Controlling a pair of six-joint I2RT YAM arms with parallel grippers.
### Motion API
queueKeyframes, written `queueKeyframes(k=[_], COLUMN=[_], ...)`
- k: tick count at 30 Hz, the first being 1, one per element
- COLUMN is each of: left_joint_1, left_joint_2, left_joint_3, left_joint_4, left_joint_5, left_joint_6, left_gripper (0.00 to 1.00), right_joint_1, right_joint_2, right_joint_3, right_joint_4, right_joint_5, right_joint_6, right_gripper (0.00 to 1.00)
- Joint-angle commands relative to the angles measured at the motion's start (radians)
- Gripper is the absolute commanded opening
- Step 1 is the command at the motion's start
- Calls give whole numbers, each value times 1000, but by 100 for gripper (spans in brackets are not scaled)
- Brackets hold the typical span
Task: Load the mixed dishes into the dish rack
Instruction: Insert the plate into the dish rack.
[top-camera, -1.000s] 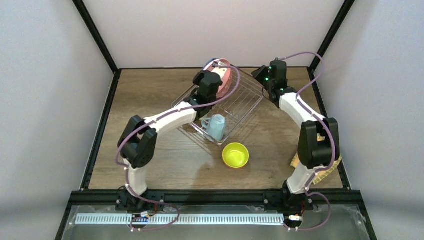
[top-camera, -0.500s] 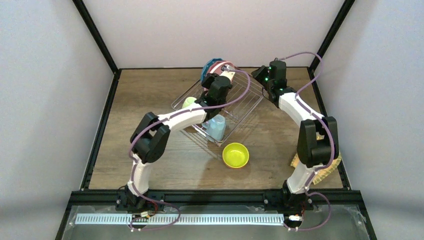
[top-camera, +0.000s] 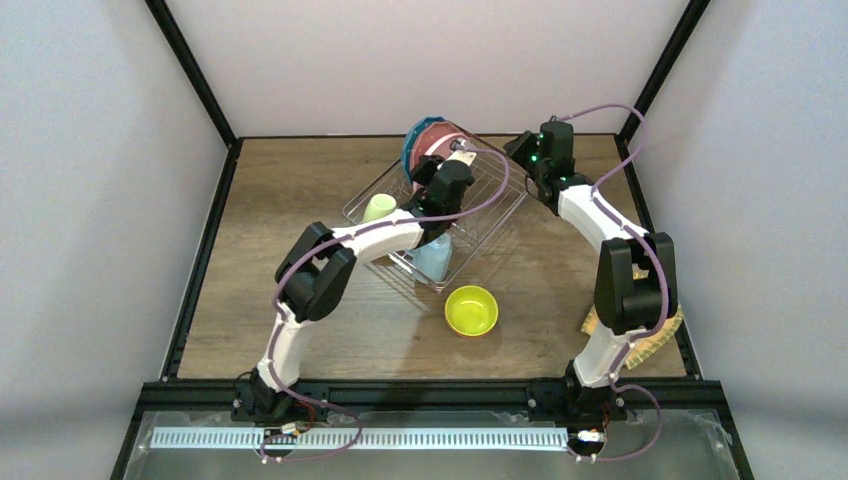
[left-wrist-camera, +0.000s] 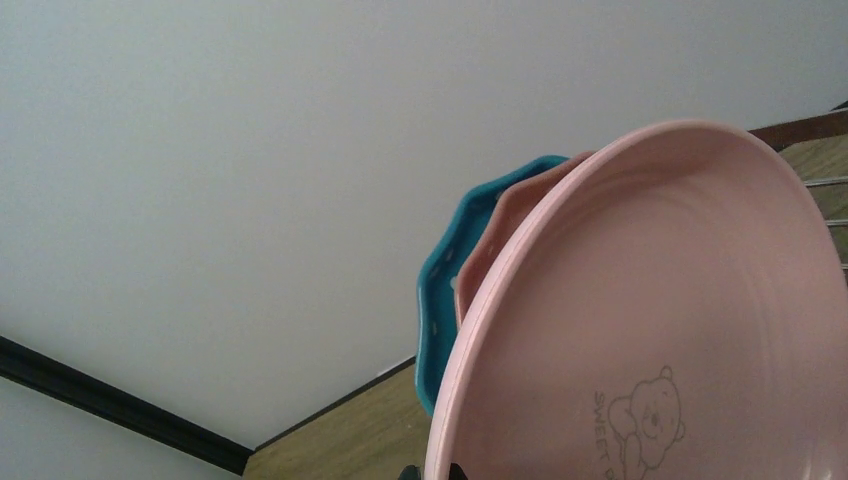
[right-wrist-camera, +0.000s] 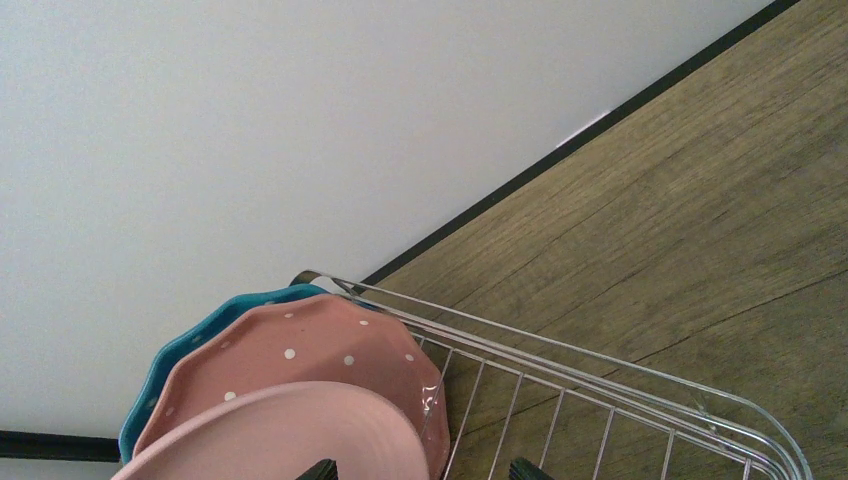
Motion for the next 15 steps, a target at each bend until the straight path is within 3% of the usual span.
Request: queueKeyframes(k=[1,12,15], left_joint_1=[-7,-7,-6], left_joint_2=[33,71,79], left_joint_3=[42,59,59], left_joint_4=[51,45,41], left_joint_5=[-34,-29,-29], left_joint_6=[-13,-24,-30], left_gripper=[3,4,13], right_joint_1=[-5,-5,-5], right_joint_2=[17,30,36], right_joint_3=[4,3,3], right_joint_4=[21,25,28], right_joint_5=[13,13,13], right_joint_6=[3,-2,-2], right_gripper=[98,98,98])
